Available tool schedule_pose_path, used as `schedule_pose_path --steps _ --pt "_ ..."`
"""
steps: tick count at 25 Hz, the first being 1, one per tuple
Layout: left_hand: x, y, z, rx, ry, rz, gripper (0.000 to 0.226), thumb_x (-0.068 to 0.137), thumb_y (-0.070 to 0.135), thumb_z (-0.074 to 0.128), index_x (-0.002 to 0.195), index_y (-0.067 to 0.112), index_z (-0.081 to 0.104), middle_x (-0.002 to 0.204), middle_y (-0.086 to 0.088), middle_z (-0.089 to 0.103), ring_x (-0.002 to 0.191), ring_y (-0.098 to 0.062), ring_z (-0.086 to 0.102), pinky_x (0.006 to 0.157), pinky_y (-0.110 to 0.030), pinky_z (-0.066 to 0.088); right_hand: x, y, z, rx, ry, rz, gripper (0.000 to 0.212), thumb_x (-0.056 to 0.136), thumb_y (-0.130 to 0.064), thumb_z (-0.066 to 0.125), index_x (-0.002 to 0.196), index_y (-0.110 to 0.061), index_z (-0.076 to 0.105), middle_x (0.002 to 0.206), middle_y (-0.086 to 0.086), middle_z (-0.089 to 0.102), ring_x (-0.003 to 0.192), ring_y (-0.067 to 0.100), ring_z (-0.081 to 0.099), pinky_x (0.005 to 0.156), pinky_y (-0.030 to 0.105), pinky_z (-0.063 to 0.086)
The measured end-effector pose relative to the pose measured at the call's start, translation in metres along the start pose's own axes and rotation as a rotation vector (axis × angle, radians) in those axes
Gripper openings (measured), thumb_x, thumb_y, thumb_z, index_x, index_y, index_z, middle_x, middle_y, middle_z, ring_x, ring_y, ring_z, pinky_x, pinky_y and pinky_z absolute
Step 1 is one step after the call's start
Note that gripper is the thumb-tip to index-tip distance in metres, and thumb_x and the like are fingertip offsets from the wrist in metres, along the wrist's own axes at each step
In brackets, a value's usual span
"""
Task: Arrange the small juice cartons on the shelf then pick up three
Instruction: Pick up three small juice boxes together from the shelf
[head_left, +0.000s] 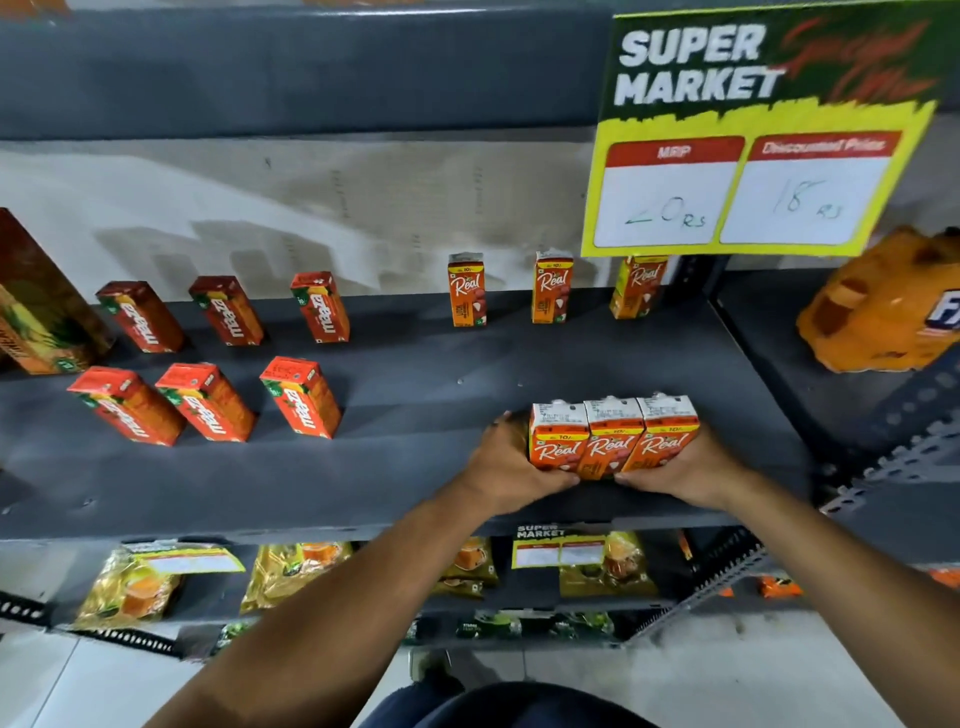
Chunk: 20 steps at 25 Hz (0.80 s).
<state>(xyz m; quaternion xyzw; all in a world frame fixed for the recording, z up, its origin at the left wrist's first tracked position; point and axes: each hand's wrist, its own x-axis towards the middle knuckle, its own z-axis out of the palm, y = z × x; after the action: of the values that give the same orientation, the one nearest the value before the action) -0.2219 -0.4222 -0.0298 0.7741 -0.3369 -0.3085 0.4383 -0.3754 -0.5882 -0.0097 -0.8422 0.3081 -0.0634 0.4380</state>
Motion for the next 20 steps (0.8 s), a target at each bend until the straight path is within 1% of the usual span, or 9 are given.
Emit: schedule_pose_path --steps 2,3,4,7,9,11,14,17,20 --pt "-0.007 0.003 0.005 0.008 -0.017 -0.005 0.064 0.064 0.019 0.089 0.120 0.021 0.059 0.113 0.004 0.067 0.101 -0.008 0.063 0.095 -0.027 0.048 -0.010 0.000 -0.001 -0.035 -0.005 -0.034 0.050 0.061 -0.010 0.088 0.085 -0.040 0.055 0.085 -0.023 0.060 0.074 -0.015 0.056 0.073 0.002 0.045" --pt "-0.010 0.004 0.006 0.020 -0.013 -0.014 0.062 0.064 0.021 0.089 0.119 0.022 0.060 0.112 0.005 0.068 0.100 -0.008 0.063 0.095 -0.028 0.049 -0.013 -0.001 -0.001 -0.054 -0.009 -0.050 0.047 0.063 -0.012 0.088 0.083 -0.039 0.055 0.082 -0.026 0.058 0.069 -0.019 0.052 0.064 -0.003 0.040" --pt "-0.012 0.005 0.006 0.035 -0.001 -0.028 0.061 0.063 0.024 0.089 0.118 0.024 0.062 0.111 0.005 0.069 0.100 -0.008 0.064 0.094 -0.029 0.050 -0.014 0.000 -0.002 -0.073 -0.011 -0.068 0.046 0.063 -0.014 0.088 0.085 -0.039 0.056 0.082 -0.027 0.056 0.068 -0.019 0.051 0.061 -0.004 0.038" --pt "-0.014 0.005 0.007 0.076 0.023 -0.049 0.057 0.064 0.029 0.088 0.115 0.027 0.063 0.107 0.008 0.070 0.098 -0.008 0.064 0.092 -0.030 0.051 -0.016 0.002 -0.003 -0.080 -0.025 -0.072 0.049 0.063 -0.021 0.088 0.099 -0.037 0.058 0.085 -0.025 0.058 0.077 -0.012 0.053 0.067 0.004 0.038" --pt "-0.016 0.005 0.009 0.093 0.044 -0.063 0.060 0.061 0.031 0.089 0.115 0.029 0.060 0.108 0.009 0.069 0.099 -0.008 0.064 0.094 -0.033 0.051 -0.016 0.004 -0.003 -0.068 -0.042 -0.042 0.048 0.064 -0.026 0.087 0.101 -0.036 0.059 0.088 -0.021 0.060 0.079 -0.008 0.054 0.075 0.016 0.042" --pt "-0.019 0.007 0.010 0.096 0.050 -0.081 0.067 0.056 0.033 0.092 0.114 0.030 0.058 0.110 0.007 0.068 0.102 -0.011 0.063 0.095 -0.035 0.050 -0.016 0.004 -0.003 -0.060 -0.049 -0.034 0.046 0.064 -0.027 0.087 0.100 -0.036 0.060 0.088 -0.019 0.061 0.080 -0.005 0.055 0.080 0.023 0.043" --pt "-0.018 0.008 0.011 0.106 0.056 -0.089 0.071 0.053 0.034 0.093 0.114 0.031 0.058 0.110 0.007 0.068 0.103 -0.012 0.063 0.094 -0.037 0.051 -0.017 0.004 -0.002 -0.033 -0.042 -0.050 0.044 0.063 -0.023 0.088 0.095 -0.036 0.061 0.089 -0.015 0.064 0.082 0.001 0.059 0.085 0.028 0.048" --pt "-0.021 0.010 0.012 0.082 0.057 -0.076 0.060 0.059 0.027 0.091 0.108 0.036 0.057 0.101 0.013 0.066 0.101 -0.011 0.063 0.093 -0.033 0.050 -0.020 0.004 -0.002 -0.013 -0.031 -0.074 0.043 0.064 -0.020 0.088 0.089 -0.040 0.059 0.089 -0.014 0.064 0.085 0.004 0.060 0.084 0.027 0.048" --pt "-0.023 0.011 0.012 0.080 0.053 -0.075 0.056 0.061 0.023 0.090 0.101 0.039 0.055 0.092 0.017 0.062 0.093 -0.006 0.061 0.089 -0.029 0.049 -0.020 0.004 -0.002 -0.006 -0.053 -0.062 0.041 0.065 -0.021 0.087 0.093 -0.037 0.061 0.091 -0.011 0.065 0.087 0.008 0.061 0.084 0.028 0.047"
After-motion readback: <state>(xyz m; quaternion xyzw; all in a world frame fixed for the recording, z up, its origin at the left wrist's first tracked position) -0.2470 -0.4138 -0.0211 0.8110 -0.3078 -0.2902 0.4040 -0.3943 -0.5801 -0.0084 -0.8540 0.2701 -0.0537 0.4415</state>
